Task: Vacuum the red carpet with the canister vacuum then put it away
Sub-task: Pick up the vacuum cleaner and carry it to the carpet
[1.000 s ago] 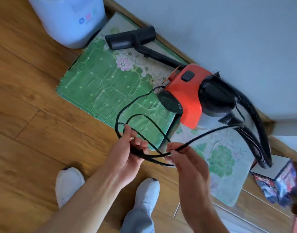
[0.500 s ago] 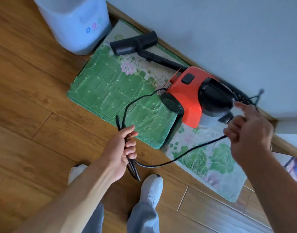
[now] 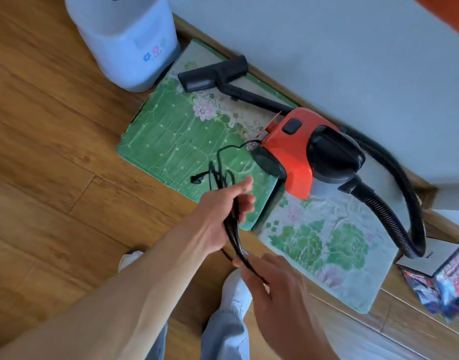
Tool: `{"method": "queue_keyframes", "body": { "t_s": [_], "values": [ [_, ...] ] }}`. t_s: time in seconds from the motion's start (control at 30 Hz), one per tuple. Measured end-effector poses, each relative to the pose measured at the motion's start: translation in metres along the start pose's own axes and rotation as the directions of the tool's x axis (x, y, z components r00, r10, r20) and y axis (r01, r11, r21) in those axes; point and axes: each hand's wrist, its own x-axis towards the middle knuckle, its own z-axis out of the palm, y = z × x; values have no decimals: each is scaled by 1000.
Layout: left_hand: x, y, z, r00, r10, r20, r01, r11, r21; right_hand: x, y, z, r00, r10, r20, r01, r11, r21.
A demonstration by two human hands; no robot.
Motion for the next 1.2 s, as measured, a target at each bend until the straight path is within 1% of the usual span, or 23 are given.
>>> {"method": "queue_keyframes", "body": {
  "t_s": [0.07,0.1,0.17,0.23,0.27,0.33,0.37,0.43,0.5,0.57,0.63,0.67,0.77,0.83,0.9,0.97,1.1,1.2],
  "values": [
    [0,7,-4,999,12,-42,-16,993,-113,-8,17,5,1000,-12,-2,12,999,-34],
    [0,10,-4,999,16,-50,-22,992,-127,-11,28,6,1000,-12,-21,11,998,-57],
    [-1,11,-1,998,25,-62,-29,997,-66,-11,49,5,998,-10,-55,4,994,-106],
    [-2,9,5,994,45,-95,-41,998,45,-4,59,-1,1000,-7,-29,3,992,-127],
    [-1,8,8,992,56,-114,-47,996,82,3,61,-5,1000,-6,2,6,994,-109],
    [2,7,12,988,65,-144,-53,995,83,26,62,-20,999,18,44,-14,997,-74],
    [3,7,13,985,65,-157,-57,997,54,40,64,-28,999,41,36,-39,997,-63],
    [7,5,13,981,71,-180,-71,997,6,73,70,-50,993,99,-69,-102,994,-47],
    [11,2,14,977,92,-192,-91,996,12,111,83,-74,956,179,-232,-194,980,-44],
    [15,-2,16,980,106,-171,-105,994,10,150,105,-99,878,297,-376,-328,945,-19],
    [20,-4,19,985,109,-132,-114,993,-26,183,121,-120,809,394,-437,-407,911,69],
    [23,-5,21,987,109,-118,-115,992,-45,195,128,-126,801,413,-433,-427,901,70],
    [34,-5,26,989,101,-107,-110,990,-84,215,139,-129,847,427,-316,-470,880,-72],
    [40,-6,28,992,87,-96,-96,990,-99,221,141,-126,843,468,-265,-511,850,-127],
    [44,-12,29,993,73,-90,-83,991,-105,227,143,-126,828,521,-210,-545,834,-80],
    [46,-20,28,993,76,-93,-86,989,-117,226,140,-124,821,558,-122,-564,825,-22],
    [48,-33,32,985,101,-140,-120,984,-133,201,120,-111,852,522,35,-522,853,6],
    [53,-39,39,969,117,-218,-132,990,-56,183,99,-98,843,528,102,-537,834,124]
  ]
}}
